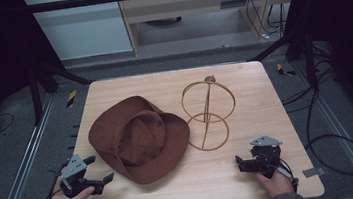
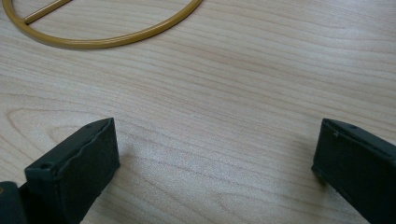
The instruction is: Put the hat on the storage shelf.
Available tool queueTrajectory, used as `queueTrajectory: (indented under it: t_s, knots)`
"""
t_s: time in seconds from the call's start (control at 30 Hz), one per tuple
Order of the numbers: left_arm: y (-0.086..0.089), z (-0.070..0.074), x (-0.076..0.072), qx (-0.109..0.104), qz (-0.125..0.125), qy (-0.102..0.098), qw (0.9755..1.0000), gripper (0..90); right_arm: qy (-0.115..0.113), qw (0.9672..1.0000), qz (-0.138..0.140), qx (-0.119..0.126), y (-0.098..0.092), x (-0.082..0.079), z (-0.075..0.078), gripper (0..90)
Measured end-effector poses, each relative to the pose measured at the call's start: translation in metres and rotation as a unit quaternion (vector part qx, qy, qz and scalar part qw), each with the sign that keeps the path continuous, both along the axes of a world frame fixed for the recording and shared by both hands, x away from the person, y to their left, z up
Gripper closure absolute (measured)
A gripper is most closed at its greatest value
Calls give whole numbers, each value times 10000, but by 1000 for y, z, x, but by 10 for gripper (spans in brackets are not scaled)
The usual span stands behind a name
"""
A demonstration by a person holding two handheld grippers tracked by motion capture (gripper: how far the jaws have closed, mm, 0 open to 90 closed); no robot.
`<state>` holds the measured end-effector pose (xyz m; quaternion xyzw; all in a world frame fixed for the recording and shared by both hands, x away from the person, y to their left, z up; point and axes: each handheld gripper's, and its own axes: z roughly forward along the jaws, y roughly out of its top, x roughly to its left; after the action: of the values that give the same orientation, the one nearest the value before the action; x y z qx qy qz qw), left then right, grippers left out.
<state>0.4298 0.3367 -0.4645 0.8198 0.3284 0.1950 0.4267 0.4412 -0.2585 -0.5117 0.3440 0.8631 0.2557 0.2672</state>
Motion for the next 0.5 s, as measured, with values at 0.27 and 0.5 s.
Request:
queueTrajectory:
  t_s: [0.27,0.5]
  knots:
    - [-24,27,9,155,-325,40,9993,34,-1,10000,-1,1,0,0,0,4]
    - [-51,61,39,614,-423,57,9972,39,0,10000,-2,3,0,0,0,4]
